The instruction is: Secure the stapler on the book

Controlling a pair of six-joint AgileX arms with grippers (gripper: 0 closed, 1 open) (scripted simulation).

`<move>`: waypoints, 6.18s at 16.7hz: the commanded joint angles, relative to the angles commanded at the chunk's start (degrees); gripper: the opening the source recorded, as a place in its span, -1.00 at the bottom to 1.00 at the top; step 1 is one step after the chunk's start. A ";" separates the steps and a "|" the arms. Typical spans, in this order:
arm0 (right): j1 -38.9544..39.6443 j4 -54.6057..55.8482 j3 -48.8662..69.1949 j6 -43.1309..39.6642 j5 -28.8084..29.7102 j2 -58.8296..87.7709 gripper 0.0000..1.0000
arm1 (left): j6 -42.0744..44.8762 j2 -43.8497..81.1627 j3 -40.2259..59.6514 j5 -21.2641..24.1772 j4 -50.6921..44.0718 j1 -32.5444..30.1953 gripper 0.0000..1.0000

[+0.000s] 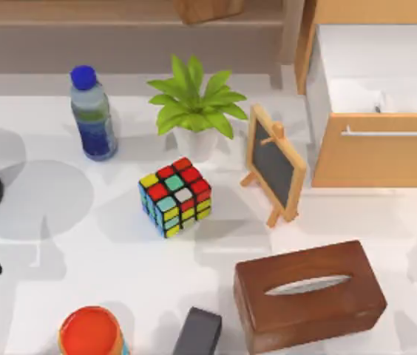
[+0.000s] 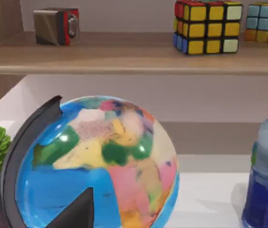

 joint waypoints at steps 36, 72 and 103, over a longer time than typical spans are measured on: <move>6.88 -66.72 119.56 8.11 2.00 129.38 1.00 | 0.00 0.00 0.00 0.00 0.00 0.00 1.00; 7.62 -63.73 120.77 8.69 1.03 141.34 0.25 | 0.00 0.00 0.00 0.00 0.00 0.00 1.00; 3.43 -59.92 110.21 -5.85 -1.42 120.17 -1.00 | 0.00 0.00 0.00 0.00 0.00 0.00 1.00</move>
